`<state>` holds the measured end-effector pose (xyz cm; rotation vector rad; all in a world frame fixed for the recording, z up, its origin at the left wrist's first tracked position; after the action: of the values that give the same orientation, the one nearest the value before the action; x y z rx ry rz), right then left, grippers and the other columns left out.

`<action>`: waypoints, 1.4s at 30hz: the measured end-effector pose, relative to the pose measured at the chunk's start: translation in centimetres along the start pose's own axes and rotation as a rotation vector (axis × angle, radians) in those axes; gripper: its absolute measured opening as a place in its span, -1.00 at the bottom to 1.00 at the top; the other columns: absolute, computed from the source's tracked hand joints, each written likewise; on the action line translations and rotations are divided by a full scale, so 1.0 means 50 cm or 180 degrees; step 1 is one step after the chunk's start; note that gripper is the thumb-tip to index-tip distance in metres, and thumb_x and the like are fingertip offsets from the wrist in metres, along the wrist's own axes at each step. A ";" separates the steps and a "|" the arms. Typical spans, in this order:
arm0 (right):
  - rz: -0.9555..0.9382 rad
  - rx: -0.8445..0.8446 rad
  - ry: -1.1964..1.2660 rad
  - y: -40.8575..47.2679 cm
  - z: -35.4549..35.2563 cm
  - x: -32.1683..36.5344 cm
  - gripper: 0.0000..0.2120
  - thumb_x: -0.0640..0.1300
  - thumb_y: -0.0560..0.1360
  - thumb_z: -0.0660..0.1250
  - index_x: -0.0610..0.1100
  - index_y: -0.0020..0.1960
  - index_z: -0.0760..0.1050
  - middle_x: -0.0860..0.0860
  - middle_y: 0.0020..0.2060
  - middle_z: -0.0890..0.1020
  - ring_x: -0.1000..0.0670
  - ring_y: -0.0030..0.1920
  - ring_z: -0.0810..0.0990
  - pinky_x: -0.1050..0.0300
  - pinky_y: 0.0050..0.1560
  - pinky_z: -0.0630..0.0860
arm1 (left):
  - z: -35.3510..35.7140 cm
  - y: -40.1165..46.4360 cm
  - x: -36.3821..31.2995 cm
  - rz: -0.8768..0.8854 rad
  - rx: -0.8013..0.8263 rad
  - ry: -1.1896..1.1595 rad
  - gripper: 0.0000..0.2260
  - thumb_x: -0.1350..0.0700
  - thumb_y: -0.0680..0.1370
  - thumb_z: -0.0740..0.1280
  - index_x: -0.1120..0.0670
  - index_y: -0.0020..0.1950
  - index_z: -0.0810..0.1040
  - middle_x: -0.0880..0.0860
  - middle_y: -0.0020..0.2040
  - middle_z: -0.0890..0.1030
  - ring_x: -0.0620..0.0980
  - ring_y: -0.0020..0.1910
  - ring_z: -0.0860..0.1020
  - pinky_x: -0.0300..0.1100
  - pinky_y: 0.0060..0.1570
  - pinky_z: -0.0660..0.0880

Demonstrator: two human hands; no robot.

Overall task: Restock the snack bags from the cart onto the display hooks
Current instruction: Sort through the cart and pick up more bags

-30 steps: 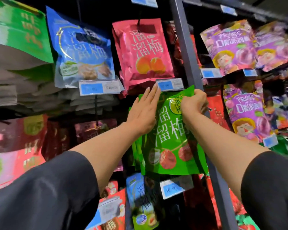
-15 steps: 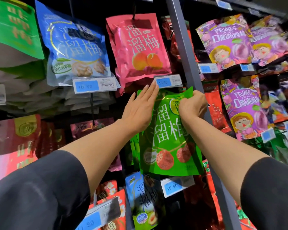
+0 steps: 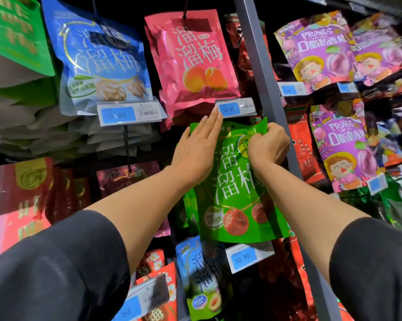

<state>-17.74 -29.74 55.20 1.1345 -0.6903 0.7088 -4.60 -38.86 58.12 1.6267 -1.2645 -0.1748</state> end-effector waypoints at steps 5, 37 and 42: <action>-0.0020 -0.0149 0.0095 0.011 0.000 0.020 -0.88 -0.29 0.50 0.20 -0.19 -0.09 0.51 -0.18 -0.09 0.62 -0.17 -0.15 0.48 0.11 -0.25 0.25 | -0.002 -0.007 0.000 0.0049 -0.0052 0.0039 -0.29 0.34 0.52 0.05 0.05 0.58 -0.23 -0.04 0.57 -0.25 -0.02 0.57 -0.09 0.04 0.48 0.04; -0.1289 0.1659 -0.1552 -0.087 0.101 -0.109 -0.03 0.48 0.23 0.36 0.17 0.51 0.07 -0.06 0.53 -0.26 -0.21 0.53 -0.18 -0.30 0.38 0.17 | 0.010 -0.006 0.005 0.0038 -0.0067 0.0012 -0.16 0.39 0.44 0.15 0.02 0.57 -0.25 -0.07 0.57 -0.26 -0.05 0.57 -0.06 0.02 0.47 0.06; -0.1565 0.2036 -0.1739 -0.058 0.131 -0.133 0.05 0.50 0.25 0.30 0.34 0.49 -0.29 -0.07 0.49 -0.35 -0.24 0.51 -0.10 -0.28 0.39 0.24 | 0.011 -0.007 0.003 0.0031 -0.0094 0.0065 -0.15 0.39 0.43 0.17 0.04 0.57 -0.24 -0.05 0.58 -0.25 -0.06 0.57 -0.07 0.02 0.49 0.06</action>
<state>-20.25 -37.74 50.14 2.0443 -0.6047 0.1784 -4.67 -39.35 57.64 1.5930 -1.2487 -0.1698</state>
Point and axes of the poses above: each hand's wrist, its own y-axis towards the middle knuckle, its own z-axis out of the palm, x = y × z, the point moved 4 cm from there along y, towards the middle knuckle
